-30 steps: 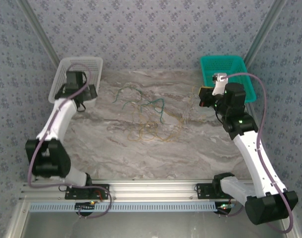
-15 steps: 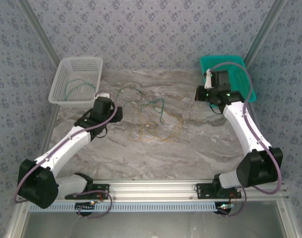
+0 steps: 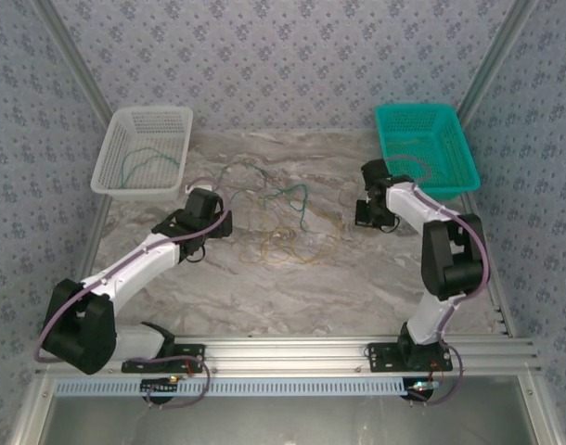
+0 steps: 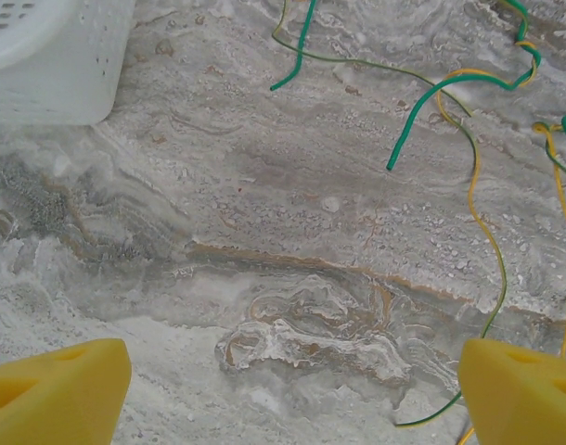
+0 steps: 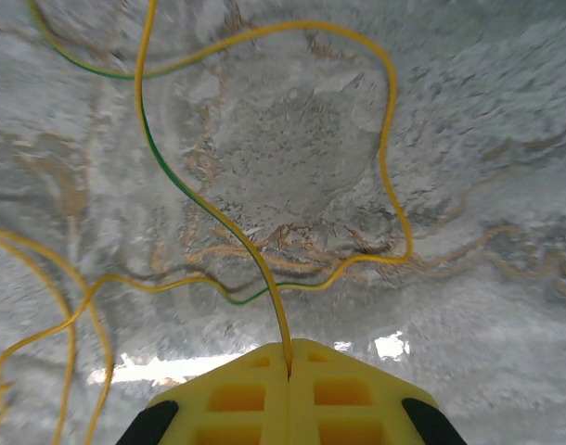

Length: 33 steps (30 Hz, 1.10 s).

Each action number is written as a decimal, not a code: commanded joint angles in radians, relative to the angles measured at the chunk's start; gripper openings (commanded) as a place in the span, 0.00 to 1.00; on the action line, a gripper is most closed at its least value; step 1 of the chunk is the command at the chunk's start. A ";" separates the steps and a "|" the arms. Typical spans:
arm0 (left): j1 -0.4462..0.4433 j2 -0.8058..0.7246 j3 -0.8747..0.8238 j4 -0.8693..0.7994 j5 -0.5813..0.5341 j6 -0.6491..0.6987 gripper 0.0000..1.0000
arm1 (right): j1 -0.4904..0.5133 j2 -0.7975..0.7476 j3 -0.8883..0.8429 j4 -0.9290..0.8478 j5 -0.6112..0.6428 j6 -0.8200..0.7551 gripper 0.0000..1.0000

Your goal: Untangle the cables

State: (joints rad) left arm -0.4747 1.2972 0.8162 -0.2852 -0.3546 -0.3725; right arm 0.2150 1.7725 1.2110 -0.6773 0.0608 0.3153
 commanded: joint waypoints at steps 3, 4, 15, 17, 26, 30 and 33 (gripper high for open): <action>-0.011 0.002 0.010 0.038 -0.004 -0.015 0.91 | 0.006 0.084 0.035 -0.016 0.016 0.042 0.10; -0.012 0.002 0.007 0.039 -0.010 -0.015 0.91 | 0.006 0.091 0.029 -0.005 0.020 0.048 0.15; -0.012 0.037 0.016 0.059 -0.005 -0.003 0.91 | -0.003 0.150 0.037 0.016 0.040 0.106 0.59; -0.012 0.044 0.021 0.058 -0.001 -0.005 0.91 | -0.001 0.138 0.026 0.044 0.031 0.114 0.59; -0.013 0.056 0.018 0.067 0.009 -0.005 0.91 | -0.004 0.198 0.072 0.065 0.035 0.075 0.39; -0.013 0.048 0.015 0.065 0.012 -0.007 0.91 | -0.002 0.204 0.073 0.072 0.020 0.055 0.14; -0.014 0.040 0.010 0.061 0.011 -0.006 0.91 | 0.010 0.152 0.052 0.072 0.031 0.043 0.03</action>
State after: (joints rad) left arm -0.4801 1.3449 0.8158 -0.2317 -0.3519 -0.3725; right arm 0.2119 1.9335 1.2831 -0.6201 0.0982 0.3737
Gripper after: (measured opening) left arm 0.912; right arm 0.057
